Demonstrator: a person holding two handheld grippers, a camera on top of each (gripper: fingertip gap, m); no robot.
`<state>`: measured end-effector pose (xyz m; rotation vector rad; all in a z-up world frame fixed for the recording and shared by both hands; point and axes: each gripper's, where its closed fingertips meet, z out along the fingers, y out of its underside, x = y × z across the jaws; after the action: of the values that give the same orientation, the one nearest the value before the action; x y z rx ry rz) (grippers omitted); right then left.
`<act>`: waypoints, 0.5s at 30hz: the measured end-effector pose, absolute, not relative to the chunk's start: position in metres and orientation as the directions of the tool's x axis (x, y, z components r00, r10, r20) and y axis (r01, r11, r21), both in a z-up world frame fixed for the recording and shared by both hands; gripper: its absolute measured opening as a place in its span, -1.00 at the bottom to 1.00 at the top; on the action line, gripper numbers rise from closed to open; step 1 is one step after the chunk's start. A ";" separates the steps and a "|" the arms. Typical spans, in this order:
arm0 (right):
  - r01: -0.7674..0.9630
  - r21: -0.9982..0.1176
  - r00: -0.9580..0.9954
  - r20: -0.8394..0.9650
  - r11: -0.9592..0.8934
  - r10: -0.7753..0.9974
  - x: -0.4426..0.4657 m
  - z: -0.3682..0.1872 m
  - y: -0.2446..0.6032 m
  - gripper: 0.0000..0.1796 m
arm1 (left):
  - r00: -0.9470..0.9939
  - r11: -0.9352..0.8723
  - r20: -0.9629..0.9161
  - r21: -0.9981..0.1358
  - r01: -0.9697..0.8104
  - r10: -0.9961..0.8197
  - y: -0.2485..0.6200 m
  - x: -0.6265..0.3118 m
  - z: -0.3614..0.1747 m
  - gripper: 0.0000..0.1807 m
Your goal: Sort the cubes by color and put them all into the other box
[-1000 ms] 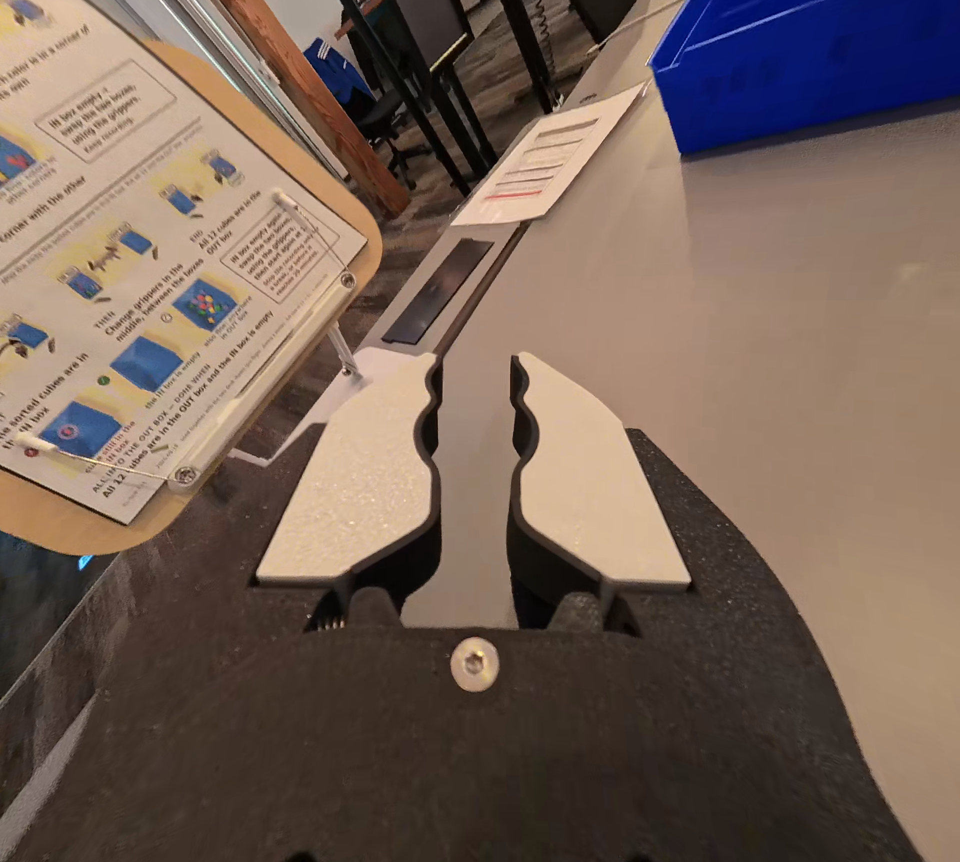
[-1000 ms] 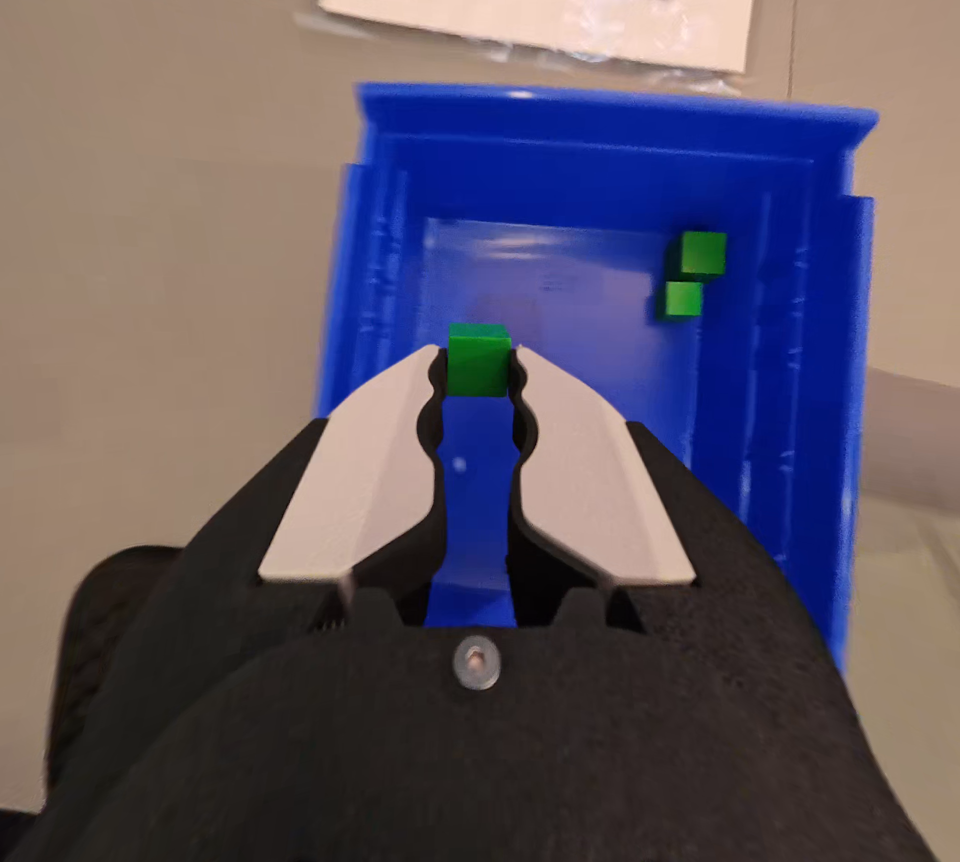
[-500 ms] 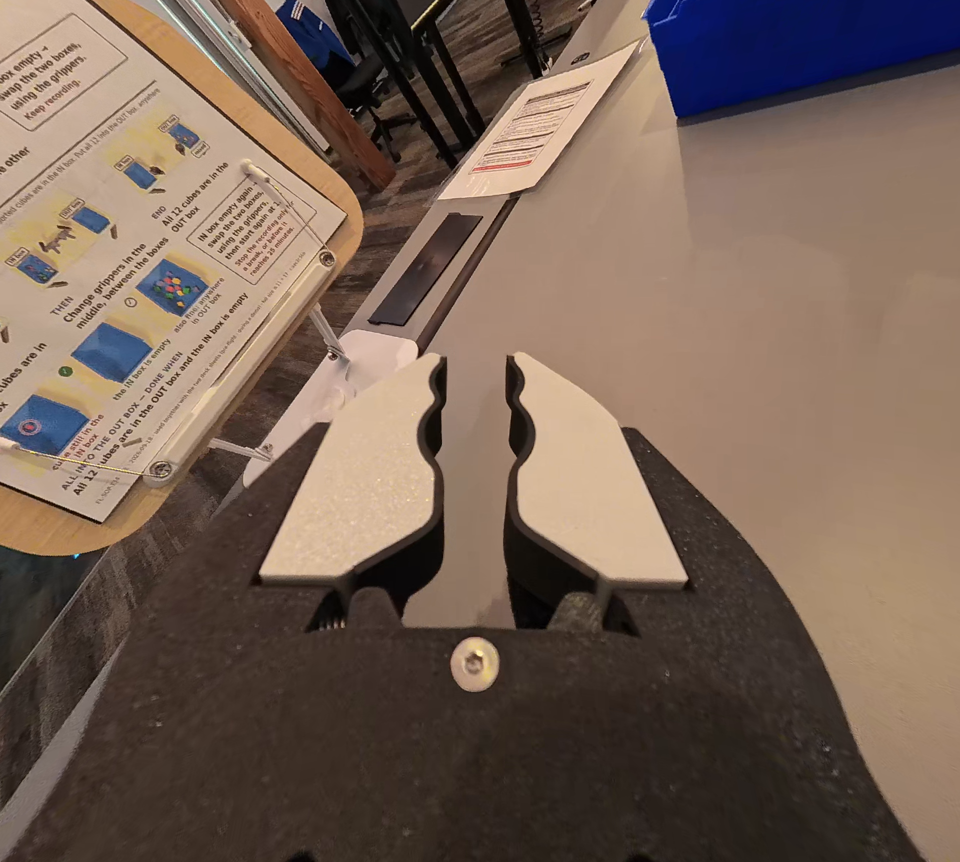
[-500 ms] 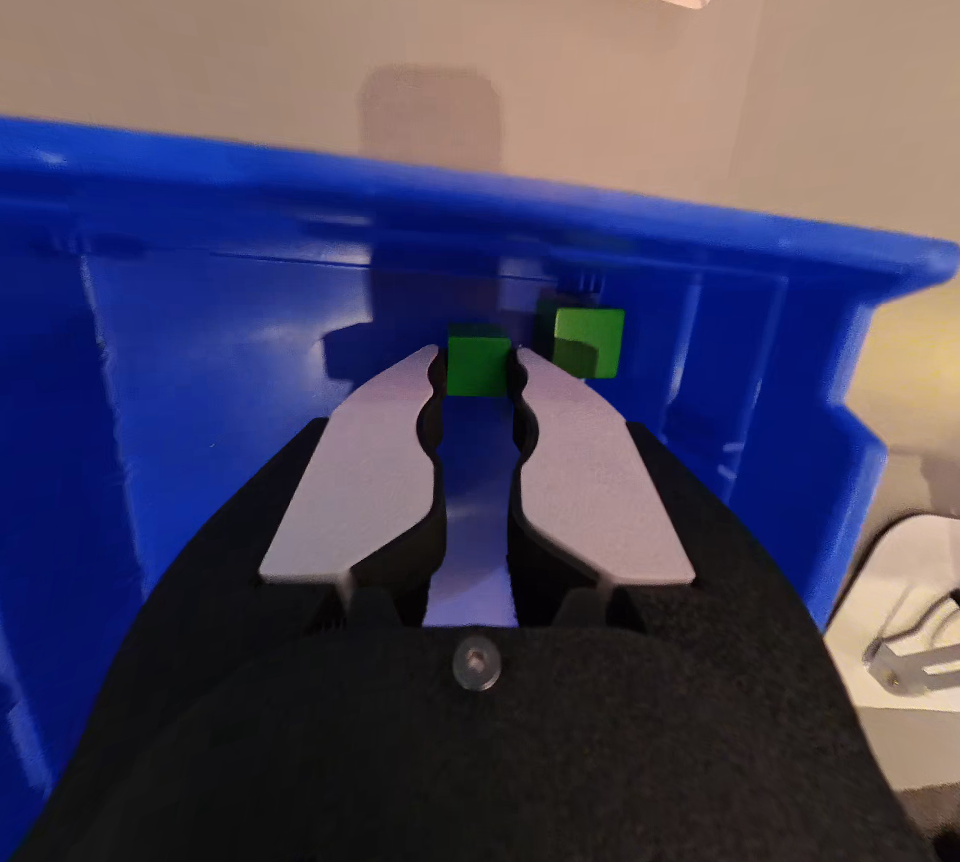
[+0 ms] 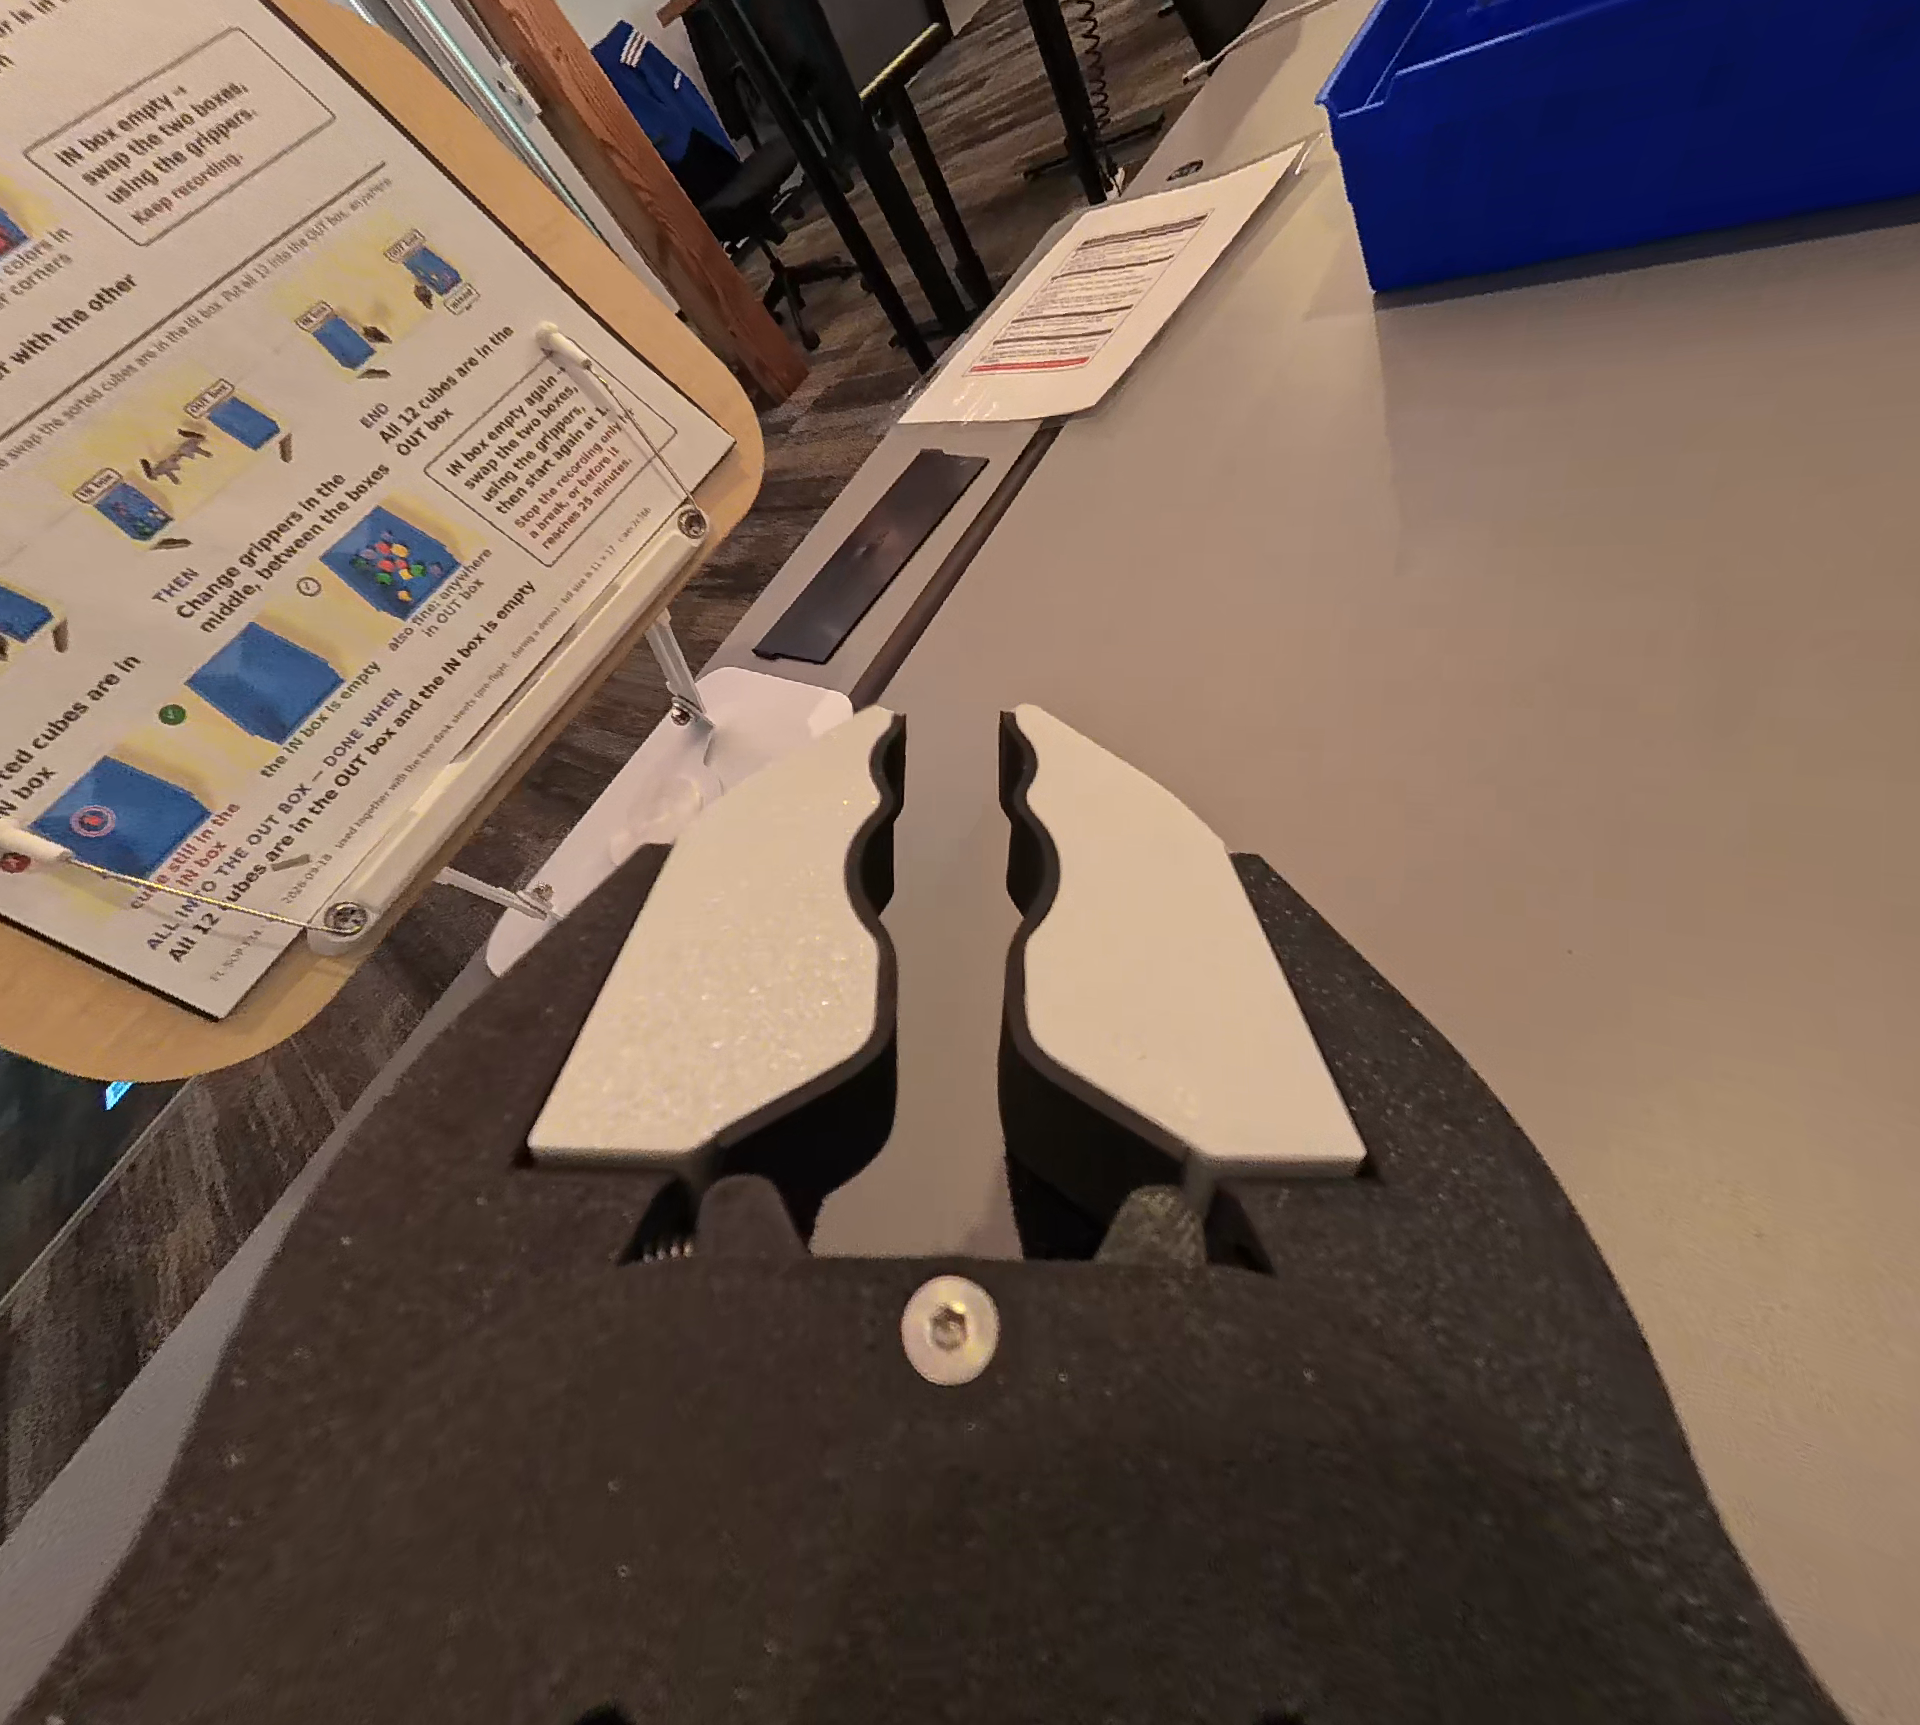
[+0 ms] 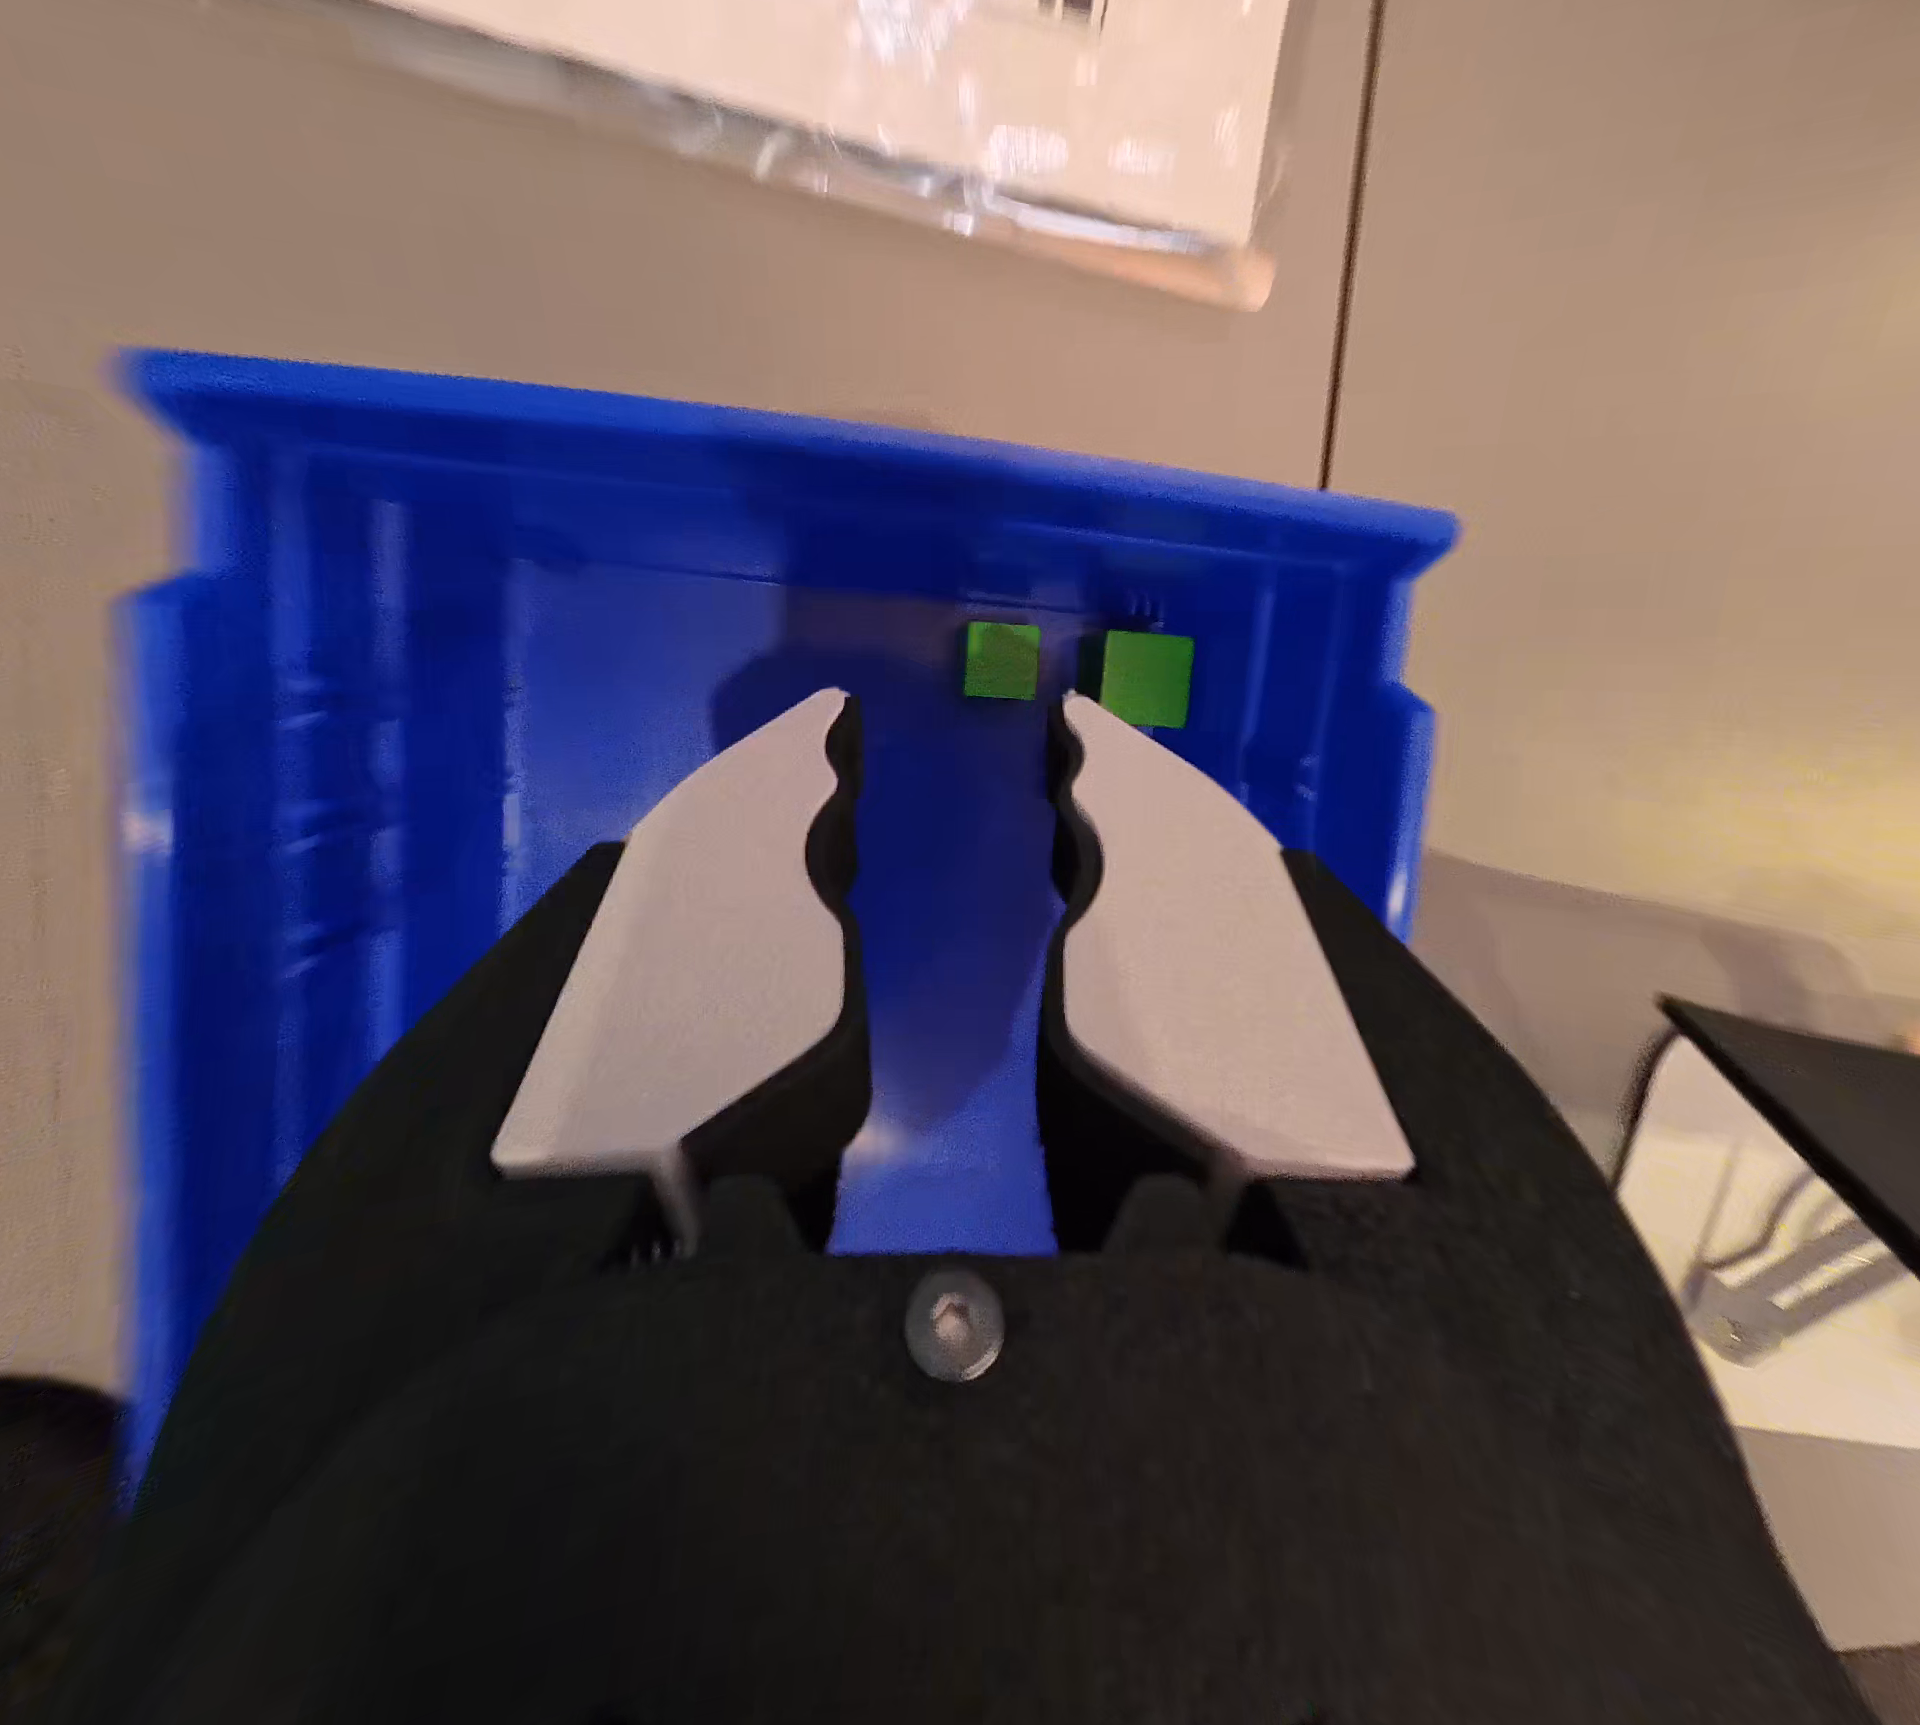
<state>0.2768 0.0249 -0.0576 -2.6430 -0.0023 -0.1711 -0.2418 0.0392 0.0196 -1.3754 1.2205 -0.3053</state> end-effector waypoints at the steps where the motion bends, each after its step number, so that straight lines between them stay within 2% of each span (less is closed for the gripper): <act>1: 0.044 -0.518 0.991 0.130 -0.854 -0.028 0.268 -0.036 0.023 -0.62 | 0.414 0.267 -0.472 -0.845 -0.463 -0.778 0.039 -0.242 0.022 -0.82; 5: 0.101 -0.700 0.994 0.106 -0.707 0.037 0.206 0.043 0.010 -0.63 | 0.415 0.282 -0.483 -0.843 -0.459 -0.771 0.037 -0.241 0.027 -0.82; 8: 0.166 -0.806 0.983 0.087 -0.568 0.163 0.135 0.090 0.001 -0.63 | 0.416 0.293 -0.498 -0.836 -0.465 -0.761 0.037 -0.241 0.030 -0.82; 11: 0.230 -0.845 0.951 0.090 -0.483 0.296 0.068 0.114 -0.009 -0.63 | 0.426 0.292 -0.497 -0.839 -0.460 -0.756 0.037 -0.244 0.034 -0.82; 15: 0.308 -0.822 0.917 0.123 -0.478 0.379 0.021 0.105 -0.013 -0.65 | 0.444 0.291 -0.496 -0.842 -0.454 -0.746 0.036 -0.249 0.040 -0.82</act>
<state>0.0215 -0.0135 0.1047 -2.1048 -0.4900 0.0922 -0.2490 0.0363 0.0398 -1.3437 1.1829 -0.2723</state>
